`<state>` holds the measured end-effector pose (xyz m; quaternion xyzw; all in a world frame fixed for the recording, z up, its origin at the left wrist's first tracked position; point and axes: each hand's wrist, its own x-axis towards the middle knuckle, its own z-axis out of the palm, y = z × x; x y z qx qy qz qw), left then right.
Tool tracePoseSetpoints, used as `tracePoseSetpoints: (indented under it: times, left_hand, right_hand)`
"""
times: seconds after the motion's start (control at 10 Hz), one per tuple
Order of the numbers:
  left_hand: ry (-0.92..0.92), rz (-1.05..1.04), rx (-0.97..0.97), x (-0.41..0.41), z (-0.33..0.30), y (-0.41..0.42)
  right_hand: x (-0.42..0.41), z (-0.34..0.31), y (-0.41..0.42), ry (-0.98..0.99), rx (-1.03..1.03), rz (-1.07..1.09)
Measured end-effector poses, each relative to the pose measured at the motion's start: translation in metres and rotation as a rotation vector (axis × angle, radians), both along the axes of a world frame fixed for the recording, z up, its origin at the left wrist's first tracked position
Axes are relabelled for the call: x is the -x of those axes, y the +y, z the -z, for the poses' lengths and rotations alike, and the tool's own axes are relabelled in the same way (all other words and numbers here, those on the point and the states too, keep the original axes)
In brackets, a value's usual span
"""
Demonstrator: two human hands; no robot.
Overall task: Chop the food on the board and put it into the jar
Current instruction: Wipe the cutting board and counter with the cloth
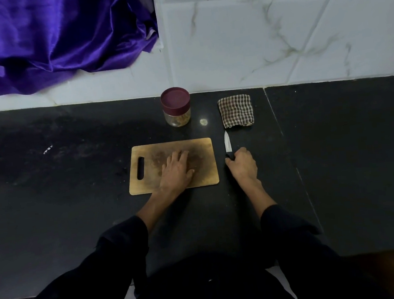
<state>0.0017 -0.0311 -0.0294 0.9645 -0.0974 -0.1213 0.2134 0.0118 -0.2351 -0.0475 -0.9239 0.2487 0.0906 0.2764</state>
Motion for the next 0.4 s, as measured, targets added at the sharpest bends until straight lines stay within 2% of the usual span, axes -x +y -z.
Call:
tracePoseSetpoints:
  times: [0.4]
  left_hand:
    - [-0.051, -0.013, -0.005, -0.009, -0.019, 0.009]
  right_hand:
    - [0.005, -0.012, 0.005, 0.047, 0.078, -0.004]
